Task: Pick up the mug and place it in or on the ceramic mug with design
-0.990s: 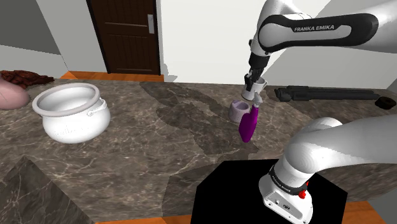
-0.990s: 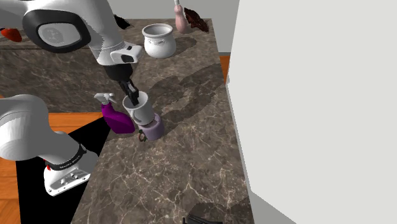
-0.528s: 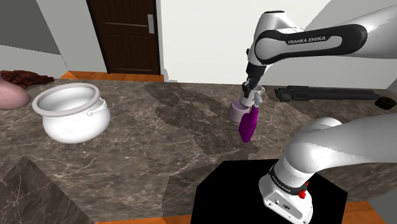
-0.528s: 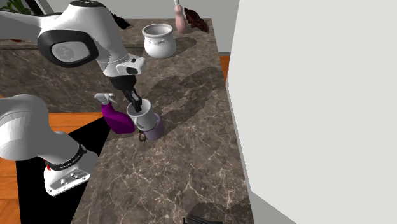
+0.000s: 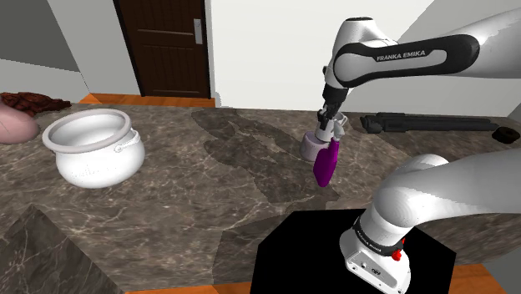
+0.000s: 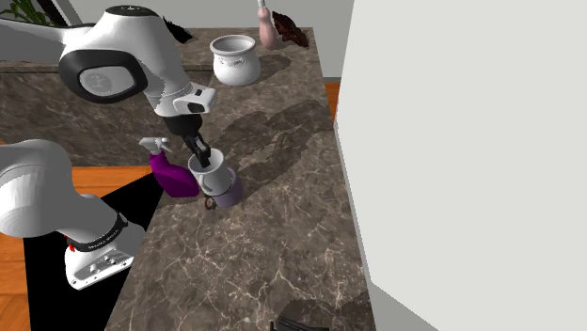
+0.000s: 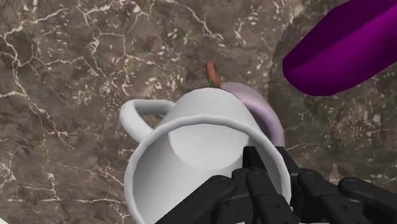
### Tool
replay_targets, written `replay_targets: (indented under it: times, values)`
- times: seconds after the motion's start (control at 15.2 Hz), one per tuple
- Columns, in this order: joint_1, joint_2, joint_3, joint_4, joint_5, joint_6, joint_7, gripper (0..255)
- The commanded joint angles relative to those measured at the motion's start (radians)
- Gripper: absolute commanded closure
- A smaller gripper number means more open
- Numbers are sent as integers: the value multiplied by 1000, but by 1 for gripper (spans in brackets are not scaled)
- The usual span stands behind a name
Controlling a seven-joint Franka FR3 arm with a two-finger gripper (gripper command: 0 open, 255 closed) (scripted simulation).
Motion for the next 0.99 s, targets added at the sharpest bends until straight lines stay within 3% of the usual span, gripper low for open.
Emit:
replay_targets:
  times: [0.0, 0.33, 0.59, 0.92]
  values:
    - [0, 0, 0, -1, 0, 0, 0, 0]
    - [0, 1, 0, -1, 0, 0, 0, 0]
    - [8, -26, 20, 109, 19, -137, -3, 0]
    - [8, -26, 20, 109, 19, -137, -3, 0]
